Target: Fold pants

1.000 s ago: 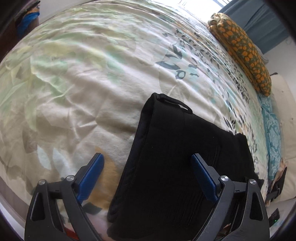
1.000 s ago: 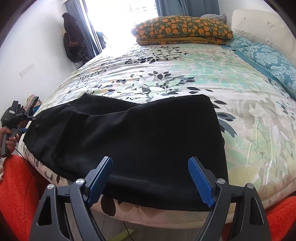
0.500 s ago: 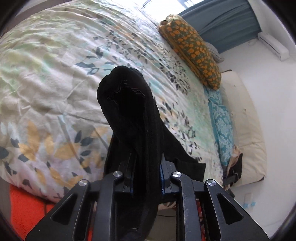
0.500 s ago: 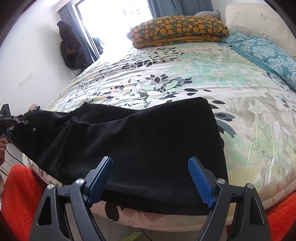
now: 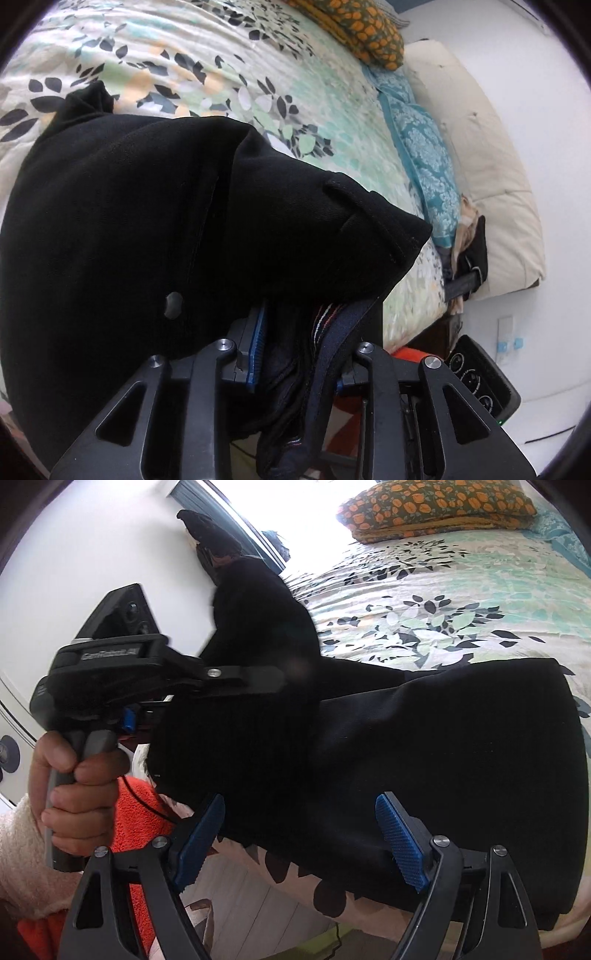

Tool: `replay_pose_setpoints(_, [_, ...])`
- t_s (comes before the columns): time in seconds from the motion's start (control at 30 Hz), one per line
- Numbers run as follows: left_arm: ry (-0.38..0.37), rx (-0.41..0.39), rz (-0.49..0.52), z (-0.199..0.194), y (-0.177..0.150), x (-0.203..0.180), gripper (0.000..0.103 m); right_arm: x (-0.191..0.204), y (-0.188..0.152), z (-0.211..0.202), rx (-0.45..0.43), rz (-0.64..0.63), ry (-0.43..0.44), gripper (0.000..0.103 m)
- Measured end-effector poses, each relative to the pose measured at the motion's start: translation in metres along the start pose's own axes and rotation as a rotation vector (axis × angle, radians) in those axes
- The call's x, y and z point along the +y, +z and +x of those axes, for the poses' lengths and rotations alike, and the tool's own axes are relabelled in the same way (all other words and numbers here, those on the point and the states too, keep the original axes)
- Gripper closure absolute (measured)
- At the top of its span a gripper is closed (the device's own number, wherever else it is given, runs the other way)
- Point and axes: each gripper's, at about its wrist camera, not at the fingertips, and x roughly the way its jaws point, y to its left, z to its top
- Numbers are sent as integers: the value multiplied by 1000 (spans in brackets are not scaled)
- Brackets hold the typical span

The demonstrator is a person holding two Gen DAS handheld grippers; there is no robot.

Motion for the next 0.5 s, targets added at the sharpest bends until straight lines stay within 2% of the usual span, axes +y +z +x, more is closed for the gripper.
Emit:
replay_pose_setpoints(0.03, [-23, 13, -6, 2, 1, -1, 64, -1, 1, 5, 10, 9, 27, 18])
replay_pose_setpoints(0.1, [-99, 37, -16, -3, 4, -6, 36, -3, 2, 14, 19, 21, 54, 15])
replay_pose_setpoints(0.17, [-130, 17, -11, -21, 2, -13, 23, -4, 4, 21, 26, 33, 73, 14])
replay_pose_setpoints(0.3, [-85, -115, 29, -77, 0, -7, 20, -9, 3, 24, 22, 86, 100, 11])
replay_pose_setpoints(0.43, [84, -283, -10, -127, -18, 37, 19, -14, 2, 26, 14, 147, 70, 14])
replay_pose_setpoints(0.47, [131, -314, -32, -134, -24, 52, 19, -13, 3, 27, 19, 155, 34, 18])
replay_pose_setpoints(0.5, [179, -337, -61, -139, -30, 68, 19, -9, 5, 28, 38, 138, -30, 41])
